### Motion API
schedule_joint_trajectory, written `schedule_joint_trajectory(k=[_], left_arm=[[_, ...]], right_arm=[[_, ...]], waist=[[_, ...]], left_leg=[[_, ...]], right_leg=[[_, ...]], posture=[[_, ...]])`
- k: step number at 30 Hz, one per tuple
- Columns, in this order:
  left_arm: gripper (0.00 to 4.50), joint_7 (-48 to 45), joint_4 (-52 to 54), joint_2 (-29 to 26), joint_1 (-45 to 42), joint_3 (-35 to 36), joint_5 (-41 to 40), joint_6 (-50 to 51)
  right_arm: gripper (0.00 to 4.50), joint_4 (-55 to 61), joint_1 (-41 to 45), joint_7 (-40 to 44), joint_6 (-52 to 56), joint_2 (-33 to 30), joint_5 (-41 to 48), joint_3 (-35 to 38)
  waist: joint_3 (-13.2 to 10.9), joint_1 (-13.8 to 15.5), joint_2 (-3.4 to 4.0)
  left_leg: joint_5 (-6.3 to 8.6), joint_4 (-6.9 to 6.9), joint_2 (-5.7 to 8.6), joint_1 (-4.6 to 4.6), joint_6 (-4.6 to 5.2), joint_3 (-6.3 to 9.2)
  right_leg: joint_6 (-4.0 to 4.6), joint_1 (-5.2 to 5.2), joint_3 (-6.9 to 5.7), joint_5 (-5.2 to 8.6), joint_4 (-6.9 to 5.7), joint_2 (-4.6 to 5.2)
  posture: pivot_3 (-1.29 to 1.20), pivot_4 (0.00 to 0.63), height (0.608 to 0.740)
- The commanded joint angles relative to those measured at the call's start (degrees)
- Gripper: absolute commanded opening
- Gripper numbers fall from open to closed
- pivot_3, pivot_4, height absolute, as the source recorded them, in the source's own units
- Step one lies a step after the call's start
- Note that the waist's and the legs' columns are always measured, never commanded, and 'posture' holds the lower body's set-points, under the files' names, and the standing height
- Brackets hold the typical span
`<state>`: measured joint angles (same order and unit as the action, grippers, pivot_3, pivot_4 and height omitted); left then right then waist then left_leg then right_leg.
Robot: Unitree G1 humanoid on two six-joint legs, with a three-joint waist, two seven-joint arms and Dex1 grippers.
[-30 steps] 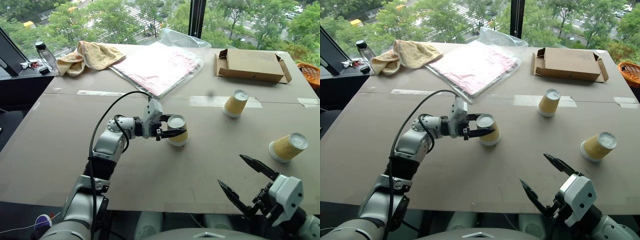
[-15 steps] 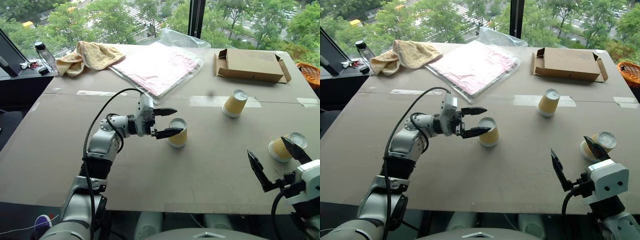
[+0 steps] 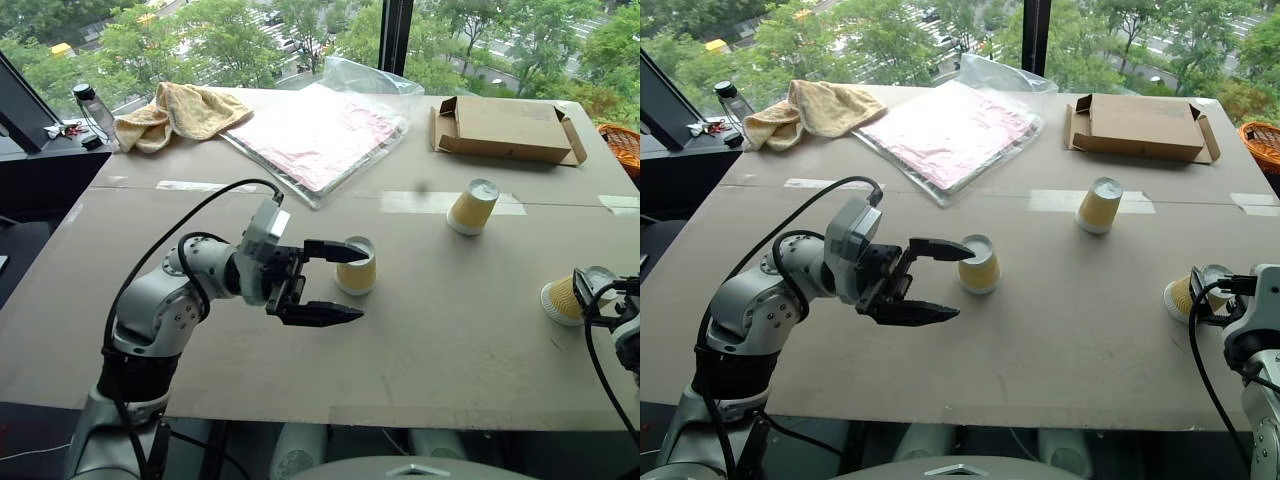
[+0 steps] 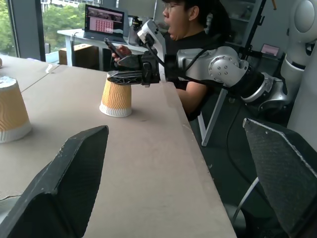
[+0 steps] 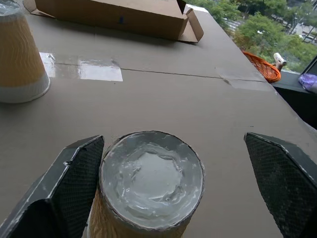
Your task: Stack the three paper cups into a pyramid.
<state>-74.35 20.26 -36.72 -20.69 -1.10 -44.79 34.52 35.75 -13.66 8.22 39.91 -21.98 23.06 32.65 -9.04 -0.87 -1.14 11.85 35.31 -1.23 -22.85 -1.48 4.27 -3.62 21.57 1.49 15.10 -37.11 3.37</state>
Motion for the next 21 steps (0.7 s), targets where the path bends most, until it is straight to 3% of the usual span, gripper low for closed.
schedule_joint_trajectory(k=[1,4,8,14,21], left_arm=[[4.48,1.97,4.51,-0.28,1.4,0.38,-1.28,0.17],[4.5,6.12,9.06,0.02,2.14,0.87,-3.71,2.47],[4.5,11.9,13.0,0.55,2.72,2.08,-6.28,4.58],[4.5,16.46,5.12,4.69,7.57,7.73,0.21,-6.65],[4.5,8.54,-2.62,-2.18,18.34,17.87,-2.56,-6.64]], right_arm=[[4.5,-0.38,1.2,-0.68,2.7,0.13,2.58,2.72],[3.66,-1.05,1.7,-0.44,2.88,0.03,3.24,2.74],[2.06,-0.27,1.47,1.57,0.23,-0.96,3.23,2.34],[2.01,8.95,2.19,12.11,-0.85,-4.84,10.62,-5.18],[2.01,4.31,16.42,15.33,0.04,-6.84,6.74,-26.7]], waist=[[-0.01,-0.01,0.01],[-0.01,0.03,0.01],[-0.02,0.12,0.02],[-0.06,-0.45,0.19],[-0.1,-1.25,0.07]], left_leg=[[0.0,0.0,0.0,0.0,0.0,-0.01],[0.0,0.0,0.0,-0.01,0.0,0.0],[0.0,0.01,0.0,-0.01,0.0,0.01],[0.0,-0.02,-0.02,0.1,0.0,-0.08],[0.0,-0.02,-0.15,0.02,0.0,0.04]], right_leg=[[0.0,0.0,0.02,0.0,0.0,0.0],[0.0,0.01,0.01,0.0,0.0,0.0],[0.01,0.0,0.01,0.02,0.01,0.0],[-0.09,0.0,0.11,-0.04,0.0,-0.05],[0.09,0.03,0.1,0.06,0.05,-0.26]], posture=[[0.0,0.15,0.74],[0.0,0.15,0.74],[0.0,0.15,0.74],[0.0,0.15,0.74],[0.0,0.15,0.74]])
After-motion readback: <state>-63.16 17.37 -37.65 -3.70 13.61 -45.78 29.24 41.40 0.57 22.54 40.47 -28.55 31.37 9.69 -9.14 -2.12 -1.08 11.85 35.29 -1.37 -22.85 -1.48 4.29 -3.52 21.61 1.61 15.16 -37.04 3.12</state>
